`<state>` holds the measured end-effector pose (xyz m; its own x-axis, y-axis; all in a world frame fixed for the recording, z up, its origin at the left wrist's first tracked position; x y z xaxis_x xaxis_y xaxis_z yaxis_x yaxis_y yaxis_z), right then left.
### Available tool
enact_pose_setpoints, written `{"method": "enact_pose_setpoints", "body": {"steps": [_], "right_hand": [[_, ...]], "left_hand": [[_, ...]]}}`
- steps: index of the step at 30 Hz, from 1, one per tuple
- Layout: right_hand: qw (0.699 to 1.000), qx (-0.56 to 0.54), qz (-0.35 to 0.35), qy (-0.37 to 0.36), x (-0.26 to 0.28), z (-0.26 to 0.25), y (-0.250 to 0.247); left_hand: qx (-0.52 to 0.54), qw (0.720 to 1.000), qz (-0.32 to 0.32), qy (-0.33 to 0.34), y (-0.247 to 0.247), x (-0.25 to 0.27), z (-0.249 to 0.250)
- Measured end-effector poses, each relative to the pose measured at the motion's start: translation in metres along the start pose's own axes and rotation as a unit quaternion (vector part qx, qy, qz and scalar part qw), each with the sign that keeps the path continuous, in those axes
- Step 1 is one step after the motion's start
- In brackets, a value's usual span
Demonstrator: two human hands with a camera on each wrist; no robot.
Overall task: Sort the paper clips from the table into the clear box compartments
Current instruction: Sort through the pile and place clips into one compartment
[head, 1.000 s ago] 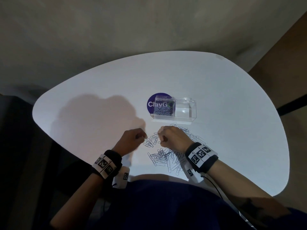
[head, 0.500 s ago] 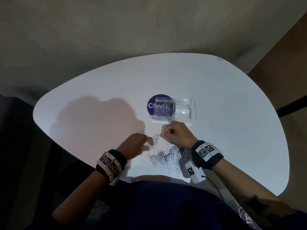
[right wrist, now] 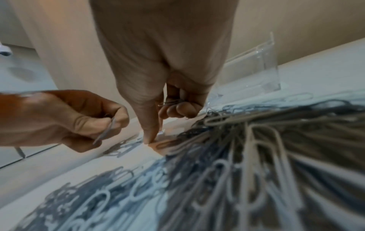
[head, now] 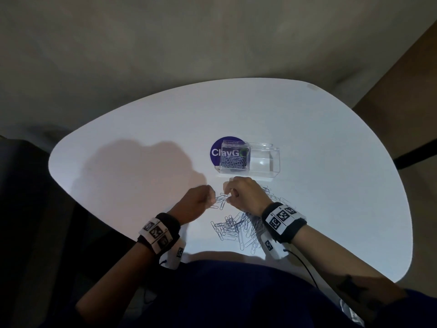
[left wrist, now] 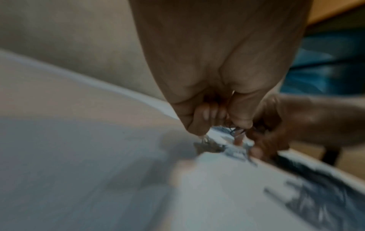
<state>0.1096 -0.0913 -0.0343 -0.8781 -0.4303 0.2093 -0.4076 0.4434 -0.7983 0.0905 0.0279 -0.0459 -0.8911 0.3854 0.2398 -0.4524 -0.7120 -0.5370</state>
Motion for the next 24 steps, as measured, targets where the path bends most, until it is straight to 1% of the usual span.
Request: {"method": "enact_pose_setpoints", "body": {"steps": [3, 6, 8, 10, 12, 14, 15, 16, 18, 19, 21, 22, 24], "right_hand": [[1.000, -0.016, -0.006, 0.014, -0.001, 0.004, 0.003], [0.999, -0.026, -0.017, 0.026, 0.000, 0.008, 0.006], [0.997, -0.069, -0.009, 0.040, 0.002, 0.013, 0.005], [0.986, -0.150, 0.013, 0.067, 0.006, 0.021, -0.003], [0.968, -0.232, 0.021, 0.099, 0.012, 0.026, -0.011], [0.933, -0.337, 0.006, 0.129, 0.018, 0.029, -0.014], [0.915, -0.380, 0.001, 0.137, 0.020, 0.028, -0.016], [0.902, -0.408, -0.001, 0.143, 0.021, 0.028, -0.019], [0.890, -0.428, 0.003, 0.156, 0.023, 0.028, -0.028], [0.888, -0.430, 0.003, 0.164, 0.023, 0.028, -0.032], [0.881, -0.438, 0.003, 0.178, 0.022, 0.028, -0.043], [0.878, -0.441, 0.007, 0.184, 0.021, 0.029, -0.049], [0.881, -0.431, 0.023, 0.195, 0.017, 0.031, -0.064]], "left_hand": [[0.128, 0.990, -0.004, -0.056, -0.009, 0.000, -0.005], [0.233, 0.966, 0.005, -0.109, -0.014, -0.003, -0.009], [0.281, 0.953, 0.018, -0.110, -0.019, -0.006, -0.004], [0.283, 0.954, 0.017, -0.092, -0.026, -0.010, 0.006], [0.235, 0.970, 0.016, -0.065, -0.034, -0.020, 0.020], [0.129, 0.990, 0.037, -0.034, -0.047, -0.035, 0.036], [0.076, 0.996, 0.054, -0.013, -0.055, -0.044, 0.046], [0.040, 0.997, 0.066, 0.019, -0.061, -0.051, 0.059], [-0.002, 0.995, 0.064, 0.082, -0.063, -0.065, 0.083], [-0.028, 0.994, 0.055, 0.091, -0.059, -0.074, 0.090], [-0.098, 0.992, 0.038, 0.068, -0.049, -0.094, 0.097], [-0.132, 0.989, 0.032, 0.054, -0.044, -0.101, 0.100], [-0.202, 0.978, 0.012, 0.053, -0.029, -0.113, 0.101]]}}
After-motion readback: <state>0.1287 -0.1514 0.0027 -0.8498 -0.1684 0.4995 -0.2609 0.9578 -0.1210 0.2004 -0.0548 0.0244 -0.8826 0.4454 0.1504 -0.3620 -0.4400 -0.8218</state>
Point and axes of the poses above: each hand's wrist, its own x-axis away from the middle knuckle, its own y-axis out of the palm, z = x × y, the point moved 10 cm from there along -x, towards the middle knuckle, and after that the axes turned 2 degrees about z, right-handed, at the moved point
